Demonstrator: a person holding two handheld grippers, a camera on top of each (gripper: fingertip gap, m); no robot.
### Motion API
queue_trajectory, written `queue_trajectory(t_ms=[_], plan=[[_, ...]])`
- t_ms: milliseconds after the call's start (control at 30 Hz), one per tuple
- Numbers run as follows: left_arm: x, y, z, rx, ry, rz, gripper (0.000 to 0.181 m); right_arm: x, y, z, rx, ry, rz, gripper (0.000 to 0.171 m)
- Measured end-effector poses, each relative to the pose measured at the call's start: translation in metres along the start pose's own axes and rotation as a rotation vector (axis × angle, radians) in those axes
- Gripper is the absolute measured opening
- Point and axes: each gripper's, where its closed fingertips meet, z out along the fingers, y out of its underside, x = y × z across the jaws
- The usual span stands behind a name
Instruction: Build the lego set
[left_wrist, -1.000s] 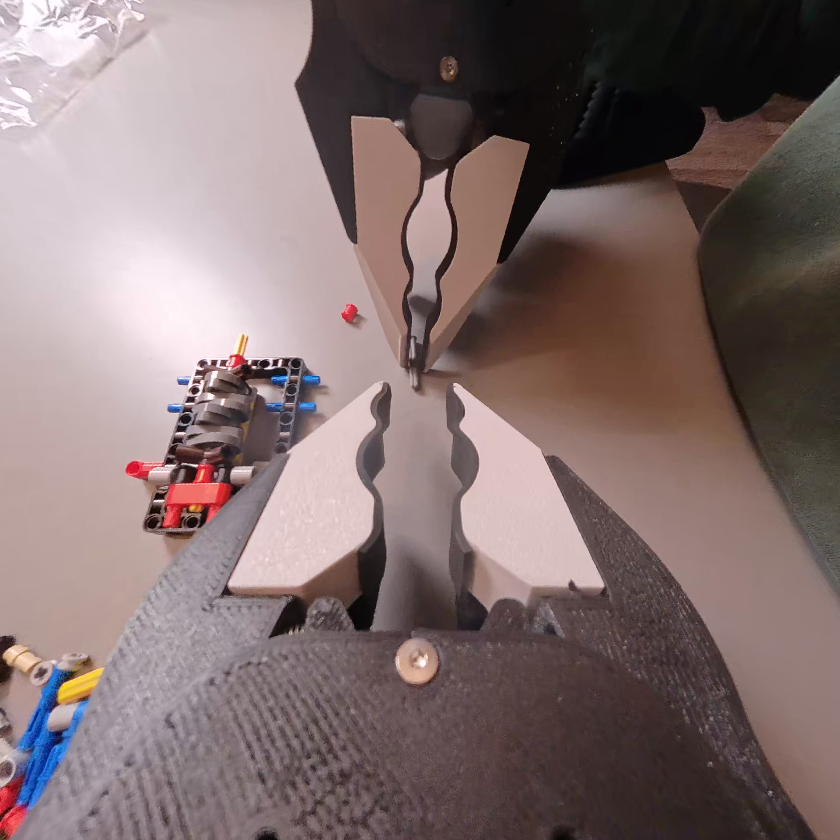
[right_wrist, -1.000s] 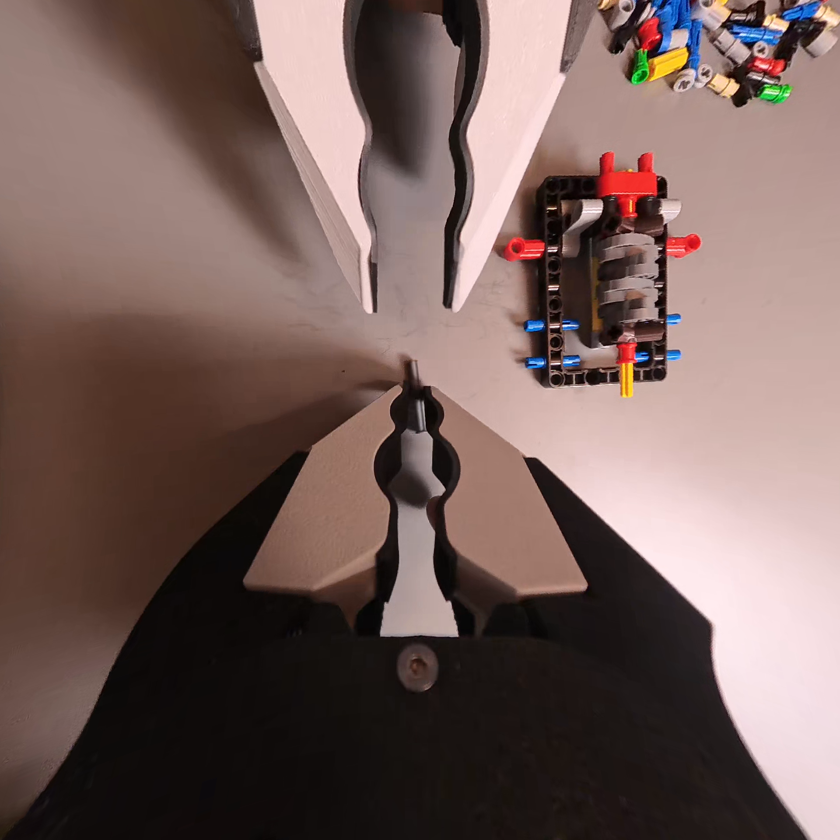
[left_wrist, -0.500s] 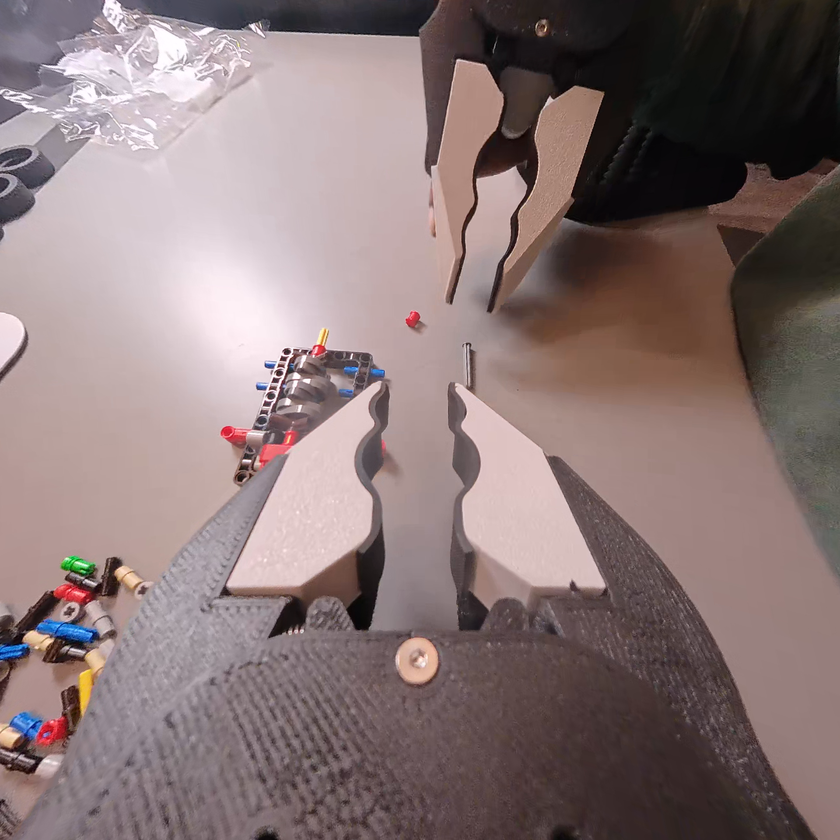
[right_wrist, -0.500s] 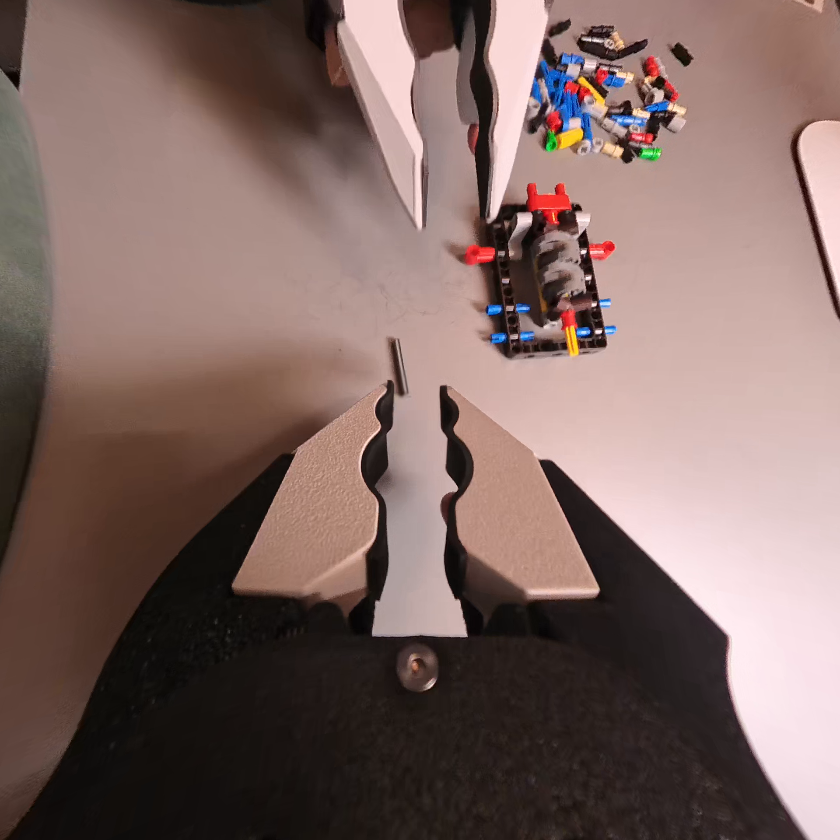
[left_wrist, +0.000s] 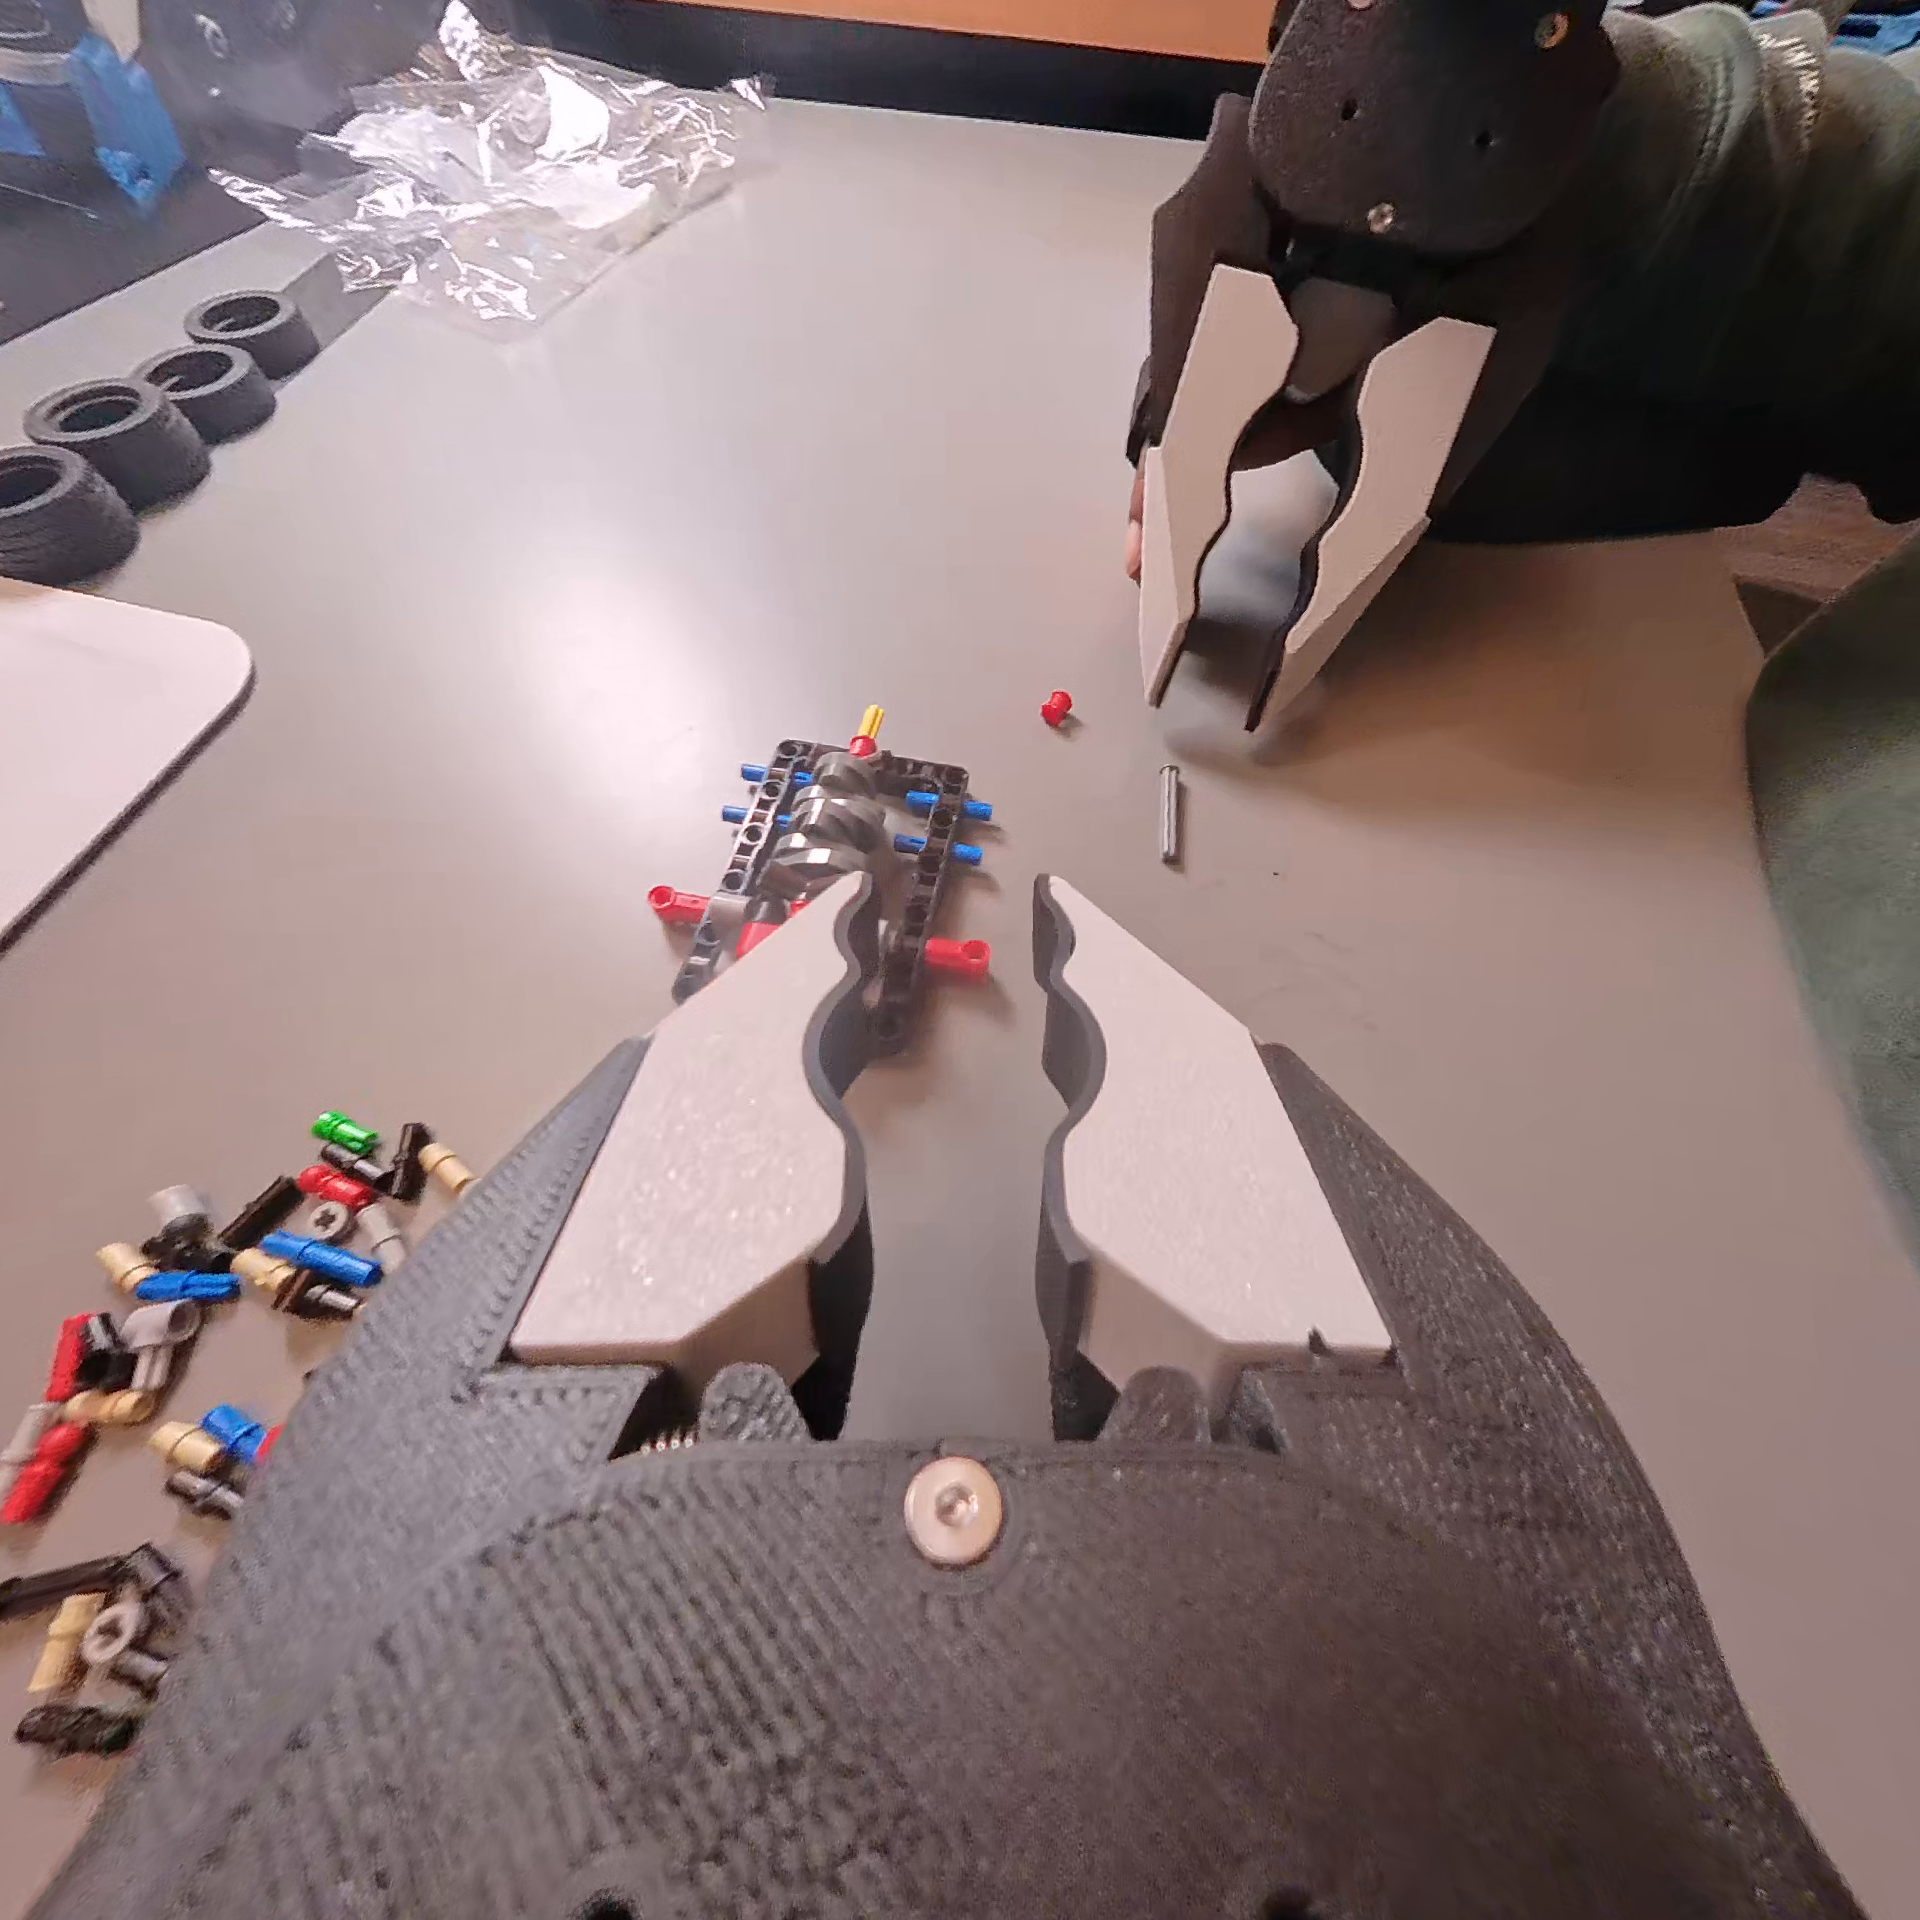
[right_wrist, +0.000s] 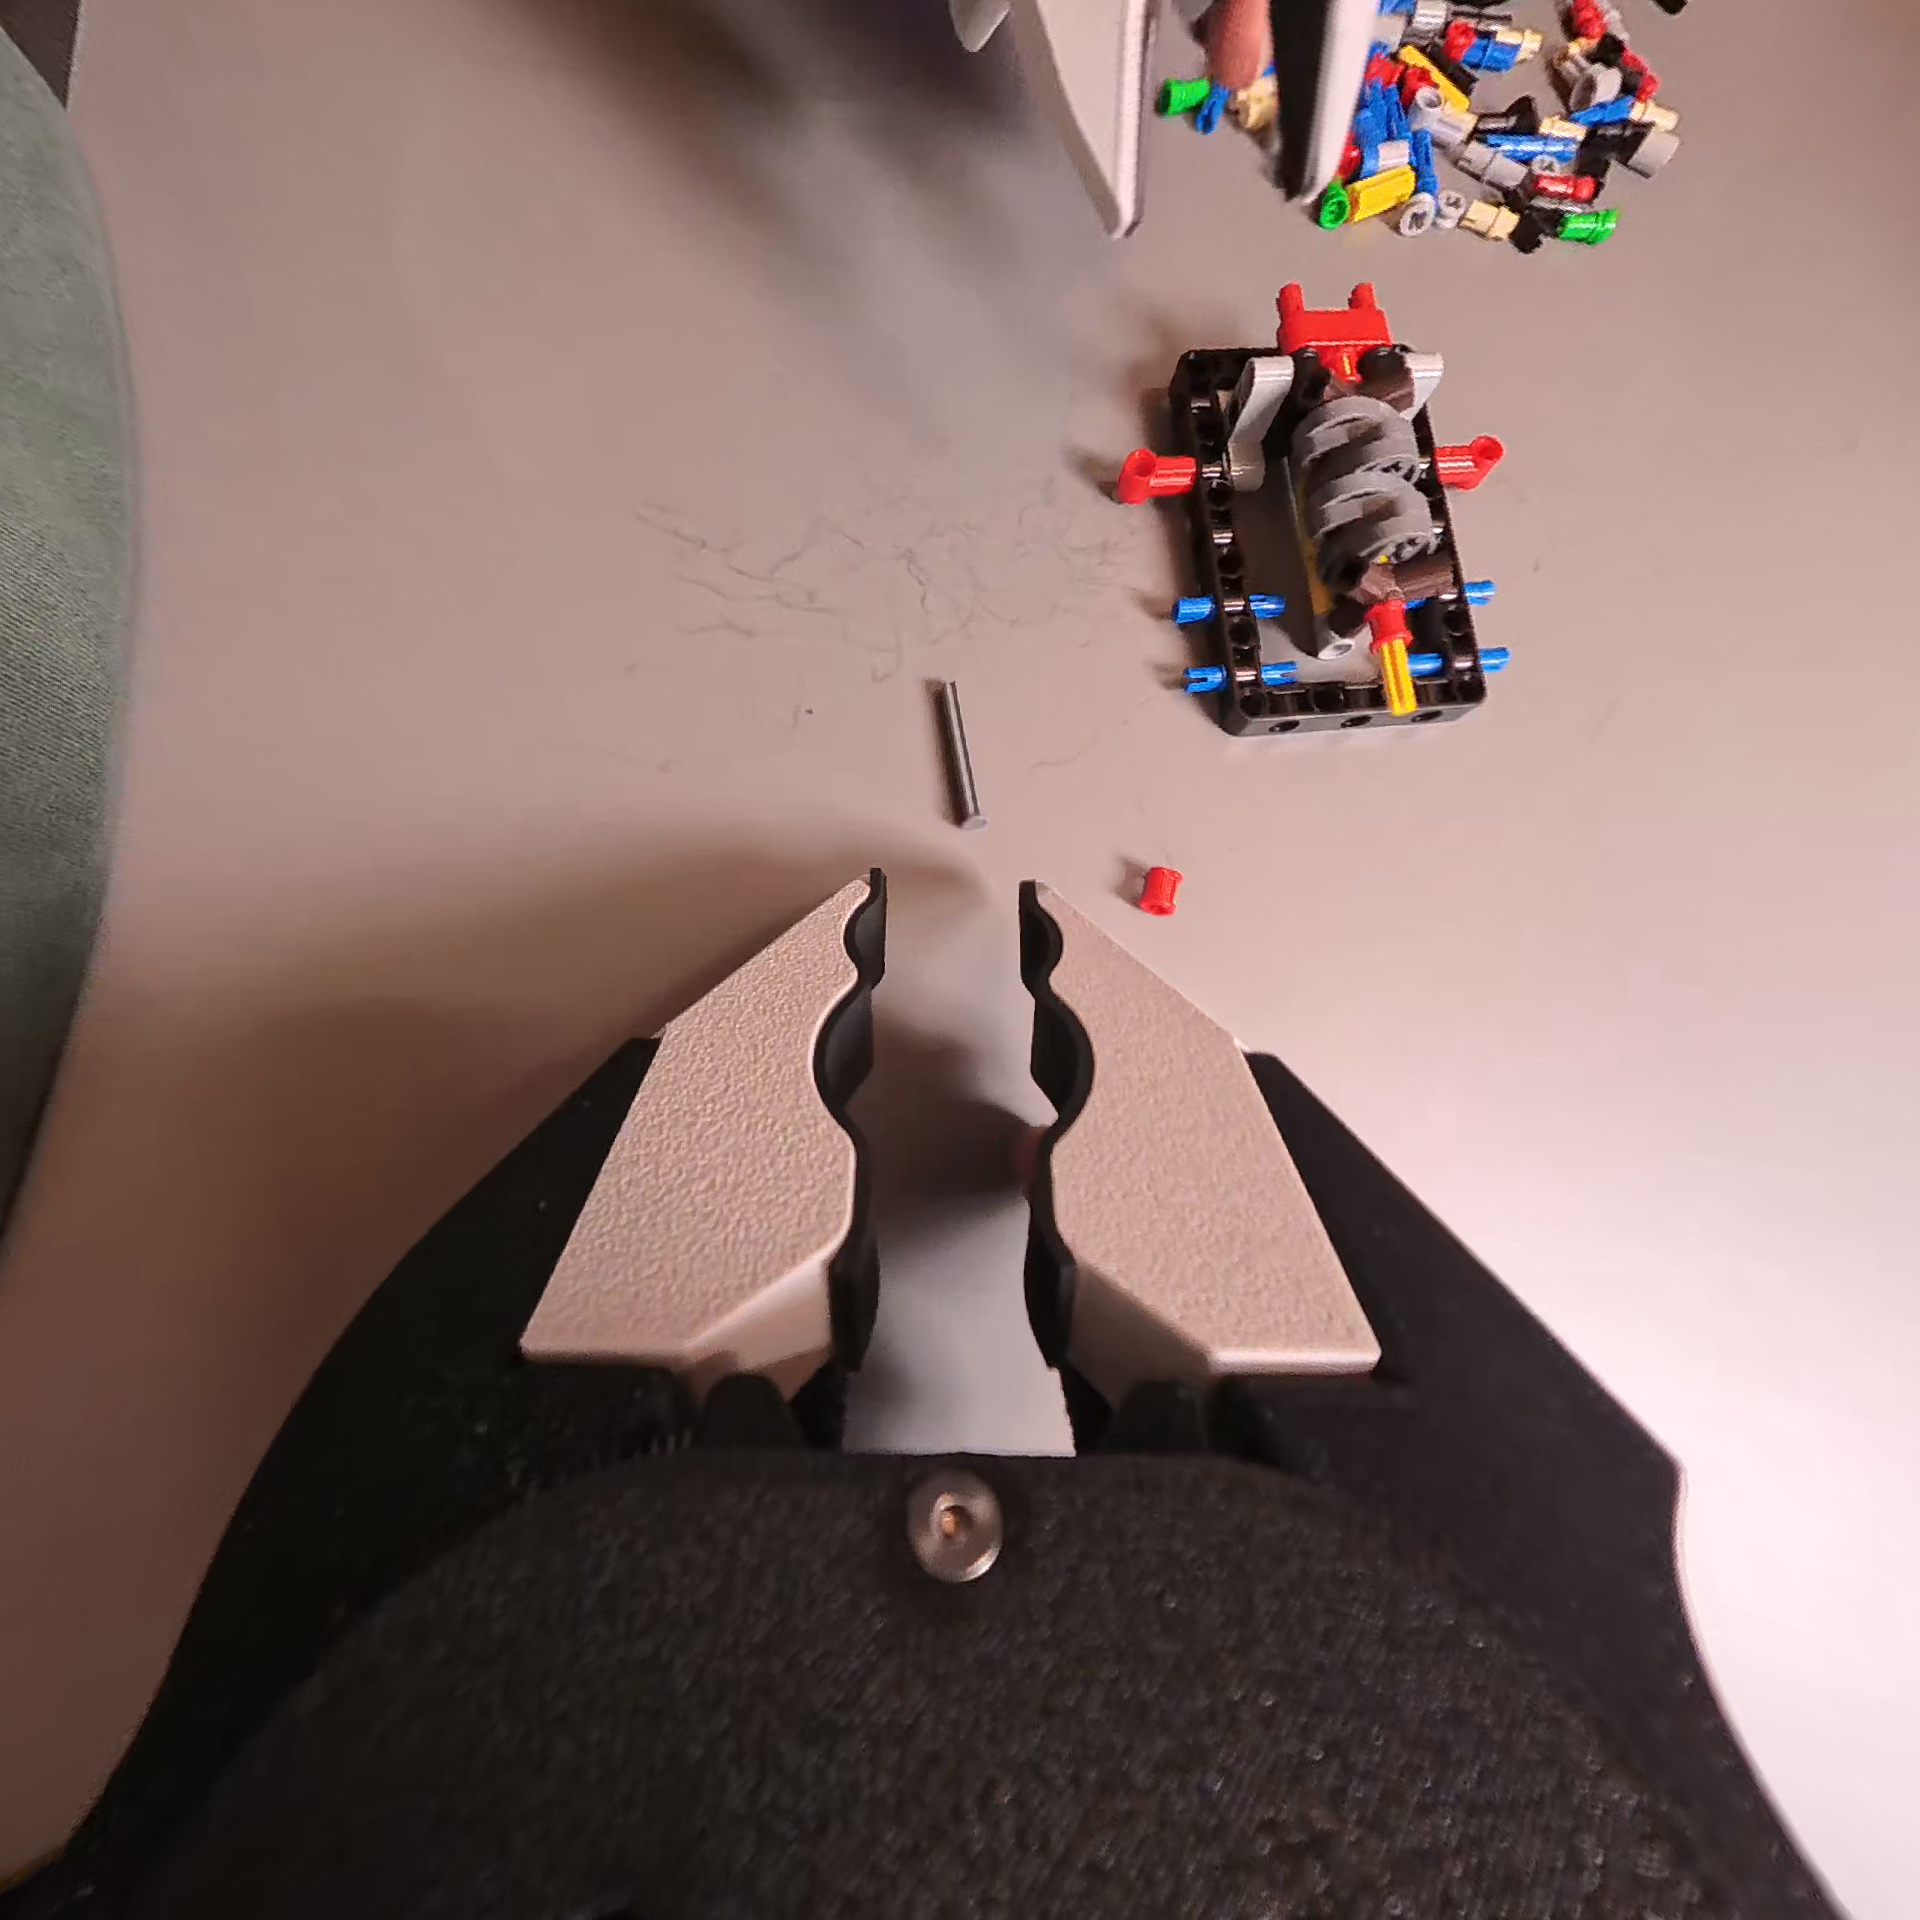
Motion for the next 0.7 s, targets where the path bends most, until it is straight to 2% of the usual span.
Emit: queue_trajectory(t_ms=[333, 433, 500, 700], plan=[[-0.017, -0.005, -0.02, 0.026, -0.08, 0.014, 0.029, 0.0, -0.003, 0.013, -0.107, -0.018, -0.074, 0.023], [-0.016, -0.006, -0.021, 0.03, -0.083, 0.017, 0.03, -0.002, -0.007, 0.017, -0.12, -0.033, -0.095, 0.016], [-0.017, -0.006, -0.022, 0.03, -0.087, 0.019, 0.03, -0.002, -0.008, 0.019, -0.131, -0.032, -0.111, 0.004], [-0.021, -0.005, -0.024, 0.035, -0.098, 0.016, 0.031, 0.001, -0.008, 0.016, -0.108, -0.031, -0.095, 0.003]])
